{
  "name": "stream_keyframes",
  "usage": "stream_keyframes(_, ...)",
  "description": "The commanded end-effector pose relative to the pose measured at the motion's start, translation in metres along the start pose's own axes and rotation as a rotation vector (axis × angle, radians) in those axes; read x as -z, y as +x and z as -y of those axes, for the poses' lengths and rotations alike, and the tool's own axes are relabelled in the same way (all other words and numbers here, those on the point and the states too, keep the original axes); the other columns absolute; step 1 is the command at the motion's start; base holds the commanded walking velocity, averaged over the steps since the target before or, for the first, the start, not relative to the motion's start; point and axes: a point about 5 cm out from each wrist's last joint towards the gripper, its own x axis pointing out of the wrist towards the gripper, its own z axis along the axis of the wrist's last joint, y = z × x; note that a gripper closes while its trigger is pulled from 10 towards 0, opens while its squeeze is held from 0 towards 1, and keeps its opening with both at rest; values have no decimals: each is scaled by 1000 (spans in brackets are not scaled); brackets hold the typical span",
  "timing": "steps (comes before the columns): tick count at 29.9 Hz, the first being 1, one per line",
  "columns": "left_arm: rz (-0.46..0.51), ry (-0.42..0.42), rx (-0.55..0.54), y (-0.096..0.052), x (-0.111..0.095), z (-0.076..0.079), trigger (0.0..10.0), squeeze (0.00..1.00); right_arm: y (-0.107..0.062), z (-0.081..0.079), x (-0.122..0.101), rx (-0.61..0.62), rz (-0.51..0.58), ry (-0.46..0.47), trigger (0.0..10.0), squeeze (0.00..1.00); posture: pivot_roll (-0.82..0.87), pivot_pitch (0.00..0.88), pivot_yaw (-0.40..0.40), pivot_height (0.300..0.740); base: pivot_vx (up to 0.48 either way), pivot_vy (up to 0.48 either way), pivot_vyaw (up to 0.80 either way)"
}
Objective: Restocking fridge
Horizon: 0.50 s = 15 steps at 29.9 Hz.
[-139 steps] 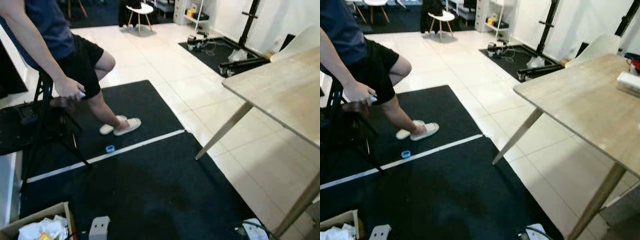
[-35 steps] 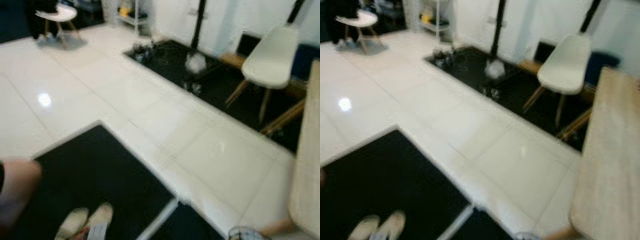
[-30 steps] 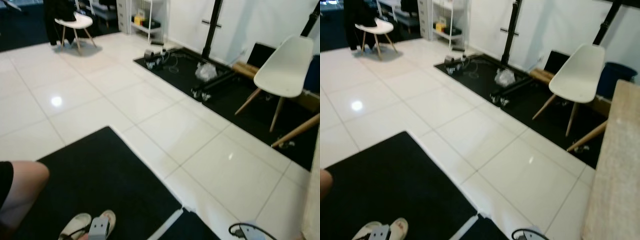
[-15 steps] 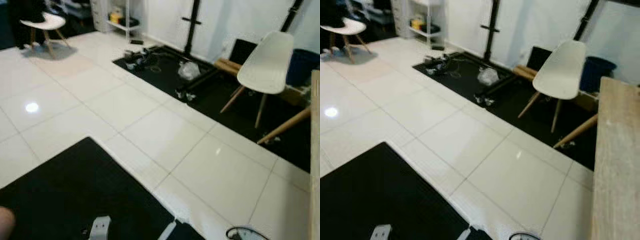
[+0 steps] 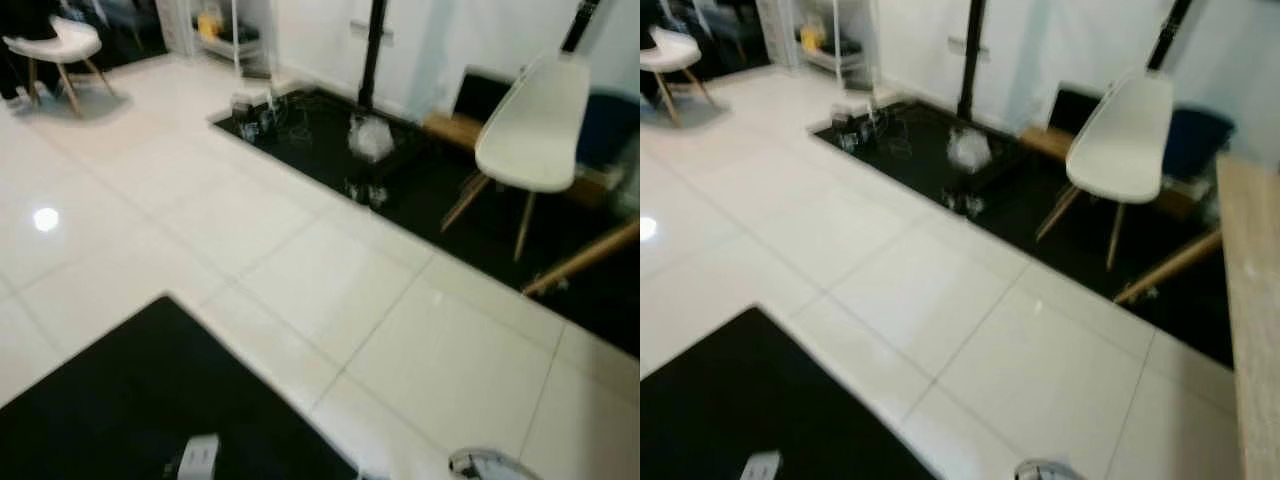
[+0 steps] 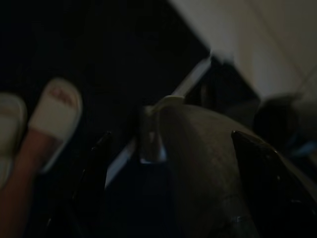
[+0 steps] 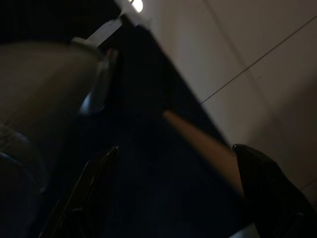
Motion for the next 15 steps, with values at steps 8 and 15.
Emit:
stream_keyframes(8,-61,-15,6,-1,16,3,10000,0,-1,-1,11,6,-23,23,10000,0,78,9,-92,740,308,0,-539)
stream_keyframes(15,-62,-14,7,-2,17,2,10000,0,1,-12,10,-10,-16,18,10000,0,78,11,-92,740,309,0,0)
